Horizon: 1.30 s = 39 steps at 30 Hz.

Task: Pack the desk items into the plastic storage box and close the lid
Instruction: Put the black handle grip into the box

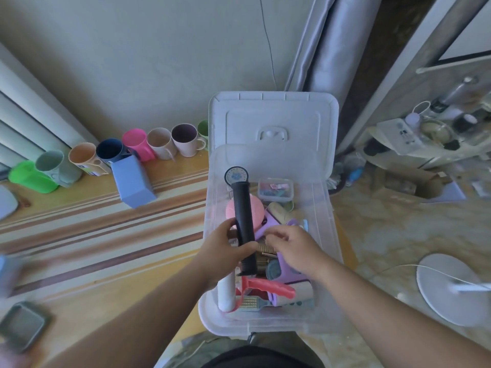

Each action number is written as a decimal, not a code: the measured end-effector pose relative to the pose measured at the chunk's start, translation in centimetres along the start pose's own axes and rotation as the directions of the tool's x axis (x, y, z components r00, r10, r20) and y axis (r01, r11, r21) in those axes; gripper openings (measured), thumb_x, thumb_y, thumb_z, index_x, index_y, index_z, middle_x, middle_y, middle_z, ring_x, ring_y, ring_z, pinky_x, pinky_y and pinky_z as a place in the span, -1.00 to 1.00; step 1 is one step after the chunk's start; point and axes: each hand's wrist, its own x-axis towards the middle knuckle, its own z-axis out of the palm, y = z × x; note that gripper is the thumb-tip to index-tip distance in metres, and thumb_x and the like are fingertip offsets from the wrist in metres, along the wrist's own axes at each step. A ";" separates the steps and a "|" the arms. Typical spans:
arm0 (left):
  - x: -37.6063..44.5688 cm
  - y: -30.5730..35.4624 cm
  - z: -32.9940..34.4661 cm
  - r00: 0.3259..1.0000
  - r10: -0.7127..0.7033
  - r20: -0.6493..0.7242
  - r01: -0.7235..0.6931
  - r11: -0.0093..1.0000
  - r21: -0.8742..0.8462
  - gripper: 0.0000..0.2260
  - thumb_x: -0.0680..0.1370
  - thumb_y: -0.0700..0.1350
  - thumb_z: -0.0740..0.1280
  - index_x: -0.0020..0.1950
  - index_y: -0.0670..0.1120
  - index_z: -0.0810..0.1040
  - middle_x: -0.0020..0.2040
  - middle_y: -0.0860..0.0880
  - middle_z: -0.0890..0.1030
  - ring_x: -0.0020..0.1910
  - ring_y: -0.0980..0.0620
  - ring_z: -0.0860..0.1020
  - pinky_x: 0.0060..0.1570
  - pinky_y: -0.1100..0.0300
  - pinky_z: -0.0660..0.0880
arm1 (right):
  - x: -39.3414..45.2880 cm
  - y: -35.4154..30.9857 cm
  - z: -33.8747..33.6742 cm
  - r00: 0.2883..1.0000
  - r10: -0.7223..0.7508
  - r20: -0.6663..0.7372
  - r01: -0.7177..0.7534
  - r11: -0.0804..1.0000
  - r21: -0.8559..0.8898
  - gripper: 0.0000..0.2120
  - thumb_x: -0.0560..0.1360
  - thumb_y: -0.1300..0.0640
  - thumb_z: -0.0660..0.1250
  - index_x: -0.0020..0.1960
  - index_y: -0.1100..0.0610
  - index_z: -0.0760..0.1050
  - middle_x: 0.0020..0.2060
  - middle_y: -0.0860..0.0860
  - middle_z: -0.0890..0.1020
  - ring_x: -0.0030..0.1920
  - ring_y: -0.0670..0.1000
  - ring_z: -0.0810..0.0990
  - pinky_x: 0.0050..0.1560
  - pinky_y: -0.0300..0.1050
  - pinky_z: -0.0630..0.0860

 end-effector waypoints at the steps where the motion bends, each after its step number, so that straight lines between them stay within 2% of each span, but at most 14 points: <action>1: 0.0 0.0 0.3 1.000 -0.001 0.008 0.001 1.000 0.001 -0.40 0.41 0.06 0.62 0.39 0.16 0.46 0.15 0.09 0.66 0.03 0.06 0.69 -0.09 0.13 0.64 | 0.2 -0.8 -0.2 1.000 0.026 0.010 -0.027 0.985 0.170 -0.81 0.66 -0.01 0.32 0.05 -0.14 0.73 -0.08 -0.13 0.76 -0.04 -0.16 0.71 -0.10 -0.24 0.59; 2: 0.1 -0.1 0.8 1.000 0.000 0.015 0.000 1.000 0.003 -0.40 0.39 0.06 0.64 0.35 0.17 0.46 0.12 0.07 0.64 0.02 0.07 0.68 -0.08 0.13 0.64 | 0.5 -1.5 -0.2 0.998 0.050 0.032 -0.057 0.953 0.296 -0.83 0.65 -0.01 0.35 0.06 -0.13 0.73 -0.08 -0.11 0.77 -0.06 -0.17 0.72 -0.16 -0.29 0.60; 4: 0.1 -0.3 1.6 0.999 0.006 0.043 -0.007 1.000 0.028 -0.43 0.38 0.04 0.66 0.26 0.21 0.44 0.10 0.04 0.61 -0.05 0.09 0.68 -0.15 0.21 0.64 | 0.9 -2.3 0.0 0.993 0.083 0.081 -0.108 0.917 0.383 -0.86 0.62 0.01 0.41 0.14 -0.07 0.71 -0.05 -0.05 0.78 -0.03 -0.09 0.76 -0.14 -0.23 0.66; 6: 0.1 -0.4 2.2 0.997 0.010 0.082 -0.018 0.995 0.100 -0.45 0.36 0.05 0.66 0.19 0.21 0.42 0.11 0.05 0.59 -0.06 0.08 0.68 -0.21 0.24 0.63 | 1.2 -2.4 0.6 0.992 0.105 0.071 -0.123 0.931 0.342 -0.77 0.54 -0.01 0.48 0.19 -0.04 0.67 -0.04 -0.01 0.78 -0.02 0.00 0.78 -0.02 -0.03 0.72; 9: -0.1 -0.4 2.0 0.992 0.017 0.128 -0.043 0.978 0.203 -0.48 0.39 0.07 0.61 0.24 0.20 0.44 0.12 0.12 0.60 -0.02 0.13 0.68 -0.09 0.18 0.67 | 1.9 -2.0 1.1 0.989 0.141 0.033 -0.144 0.941 0.307 -0.63 0.35 -0.12 0.54 0.13 -0.08 0.66 -0.09 0.00 0.78 -0.07 0.03 0.78 0.00 0.04 0.72; 13: -0.9 0.0 -0.3 0.995 0.096 0.038 -0.103 0.965 0.242 -0.60 0.53 0.02 0.47 0.32 0.25 0.47 0.10 0.21 0.59 -0.02 0.25 0.65 -0.16 0.32 0.63 | 4.9 -1.1 0.9 0.972 0.228 -0.059 -0.192 0.912 0.363 -0.72 0.46 0.01 0.49 0.14 0.03 0.62 -0.07 0.12 0.77 -0.09 0.12 0.78 -0.01 0.11 0.72; 16: -1.6 -0.1 -2.3 0.987 0.149 -0.064 -0.133 0.968 0.213 -0.72 0.56 -0.08 0.43 0.23 0.20 0.57 0.00 0.16 0.65 -0.07 0.19 0.66 -0.23 0.29 0.60 | 7.6 0.1 1.2 0.943 0.275 -0.189 -0.233 0.948 0.218 -0.77 0.49 0.00 0.47 0.12 0.01 0.61 -0.10 0.00 0.74 -0.11 0.07 0.73 -0.04 0.01 0.63; 18: -2.0 -0.4 -3.3 0.977 0.183 -0.107 -0.152 0.957 0.248 -0.75 0.57 -0.11 0.41 0.14 0.23 0.59 -0.03 0.26 0.65 -0.08 0.18 0.64 -0.21 0.32 0.57 | 8.7 1.0 1.8 0.948 0.260 -0.183 -0.256 0.966 0.048 -0.73 0.45 -0.05 0.50 0.12 -0.01 0.61 -0.07 -0.03 0.70 -0.06 0.05 0.67 -0.09 -0.03 0.58; 21: -2.4 -1.0 -4.3 0.964 0.215 -0.155 -0.172 0.952 0.252 -0.74 0.57 -0.14 0.41 0.08 0.25 0.60 -0.05 0.31 0.65 -0.05 0.18 0.64 -0.14 0.37 0.55 | 9.3 1.8 3.4 0.963 0.238 -0.127 -0.250 0.964 -0.089 -0.66 0.41 -0.06 0.55 0.13 0.01 0.61 -0.07 -0.04 0.67 -0.01 0.07 0.65 0.03 0.08 0.63; 23: -2.6 -1.6 -4.8 0.959 0.214 -0.183 -0.171 0.959 0.226 -0.73 0.56 -0.17 0.41 0.08 0.23 0.61 -0.05 0.27 0.66 -0.02 0.16 0.65 -0.08 0.35 0.57 | 9.2 2.1 4.1 0.968 0.193 -0.163 -0.221 0.959 -0.179 -0.63 0.38 -0.12 0.54 0.12 -0.02 0.60 -0.09 -0.08 0.66 -0.01 0.06 0.64 0.07 0.13 0.63; 27: -2.6 -2.2 -5.9 0.963 0.214 -0.163 -0.184 0.966 0.184 -0.70 0.55 -0.18 0.42 0.16 0.20 0.60 -0.04 0.17 0.68 0.00 0.12 0.66 -0.02 0.32 0.57 | 8.5 2.6 4.3 0.966 0.191 -0.176 -0.233 0.936 -0.262 -0.56 0.34 -0.35 0.46 0.10 -0.14 0.54 -0.11 -0.15 0.64 -0.06 -0.02 0.63 0.00 0.06 0.61; 30: -2.4 -2.1 -6.2 0.965 0.236 -0.112 -0.208 0.954 0.217 -0.69 0.54 -0.15 0.41 0.16 0.25 0.58 -0.01 0.23 0.66 0.00 0.14 0.65 -0.03 0.36 0.55 | 8.0 2.8 4.2 0.970 0.161 -0.179 -0.211 0.927 -0.309 -0.51 0.37 -0.46 0.36 0.16 -0.22 0.46 -0.10 -0.18 0.64 -0.08 -0.07 0.61 -0.09 -0.01 0.53; 34: -1.9 -2.0 -6.3 0.966 0.253 -0.044 -0.234 0.939 0.253 -0.68 0.53 -0.13 0.38 0.15 0.29 0.57 -0.02 0.22 0.66 -0.02 0.16 0.65 -0.07 0.35 0.55 | 7.8 2.1 4.2 0.960 0.116 -0.253 -0.183 0.949 -0.258 -0.64 0.46 -0.42 0.25 0.17 -0.30 0.35 -0.09 -0.14 0.63 -0.10 -0.05 0.64 -0.01 0.08 0.61; 39: -1.9 -2.5 -7.1 0.962 0.271 0.016 -0.264 0.921 0.287 -0.73 0.53 -0.13 0.38 0.14 0.20 0.61 -0.03 0.19 0.66 -0.01 0.18 0.65 -0.03 0.31 0.58 | 7.3 0.1 4.2 0.950 0.175 -0.258 -0.240 0.939 -0.248 -0.70 0.57 -0.14 0.30 0.28 -0.13 0.44 -0.10 -0.09 0.64 -0.09 -0.01 0.63 0.09 0.13 0.62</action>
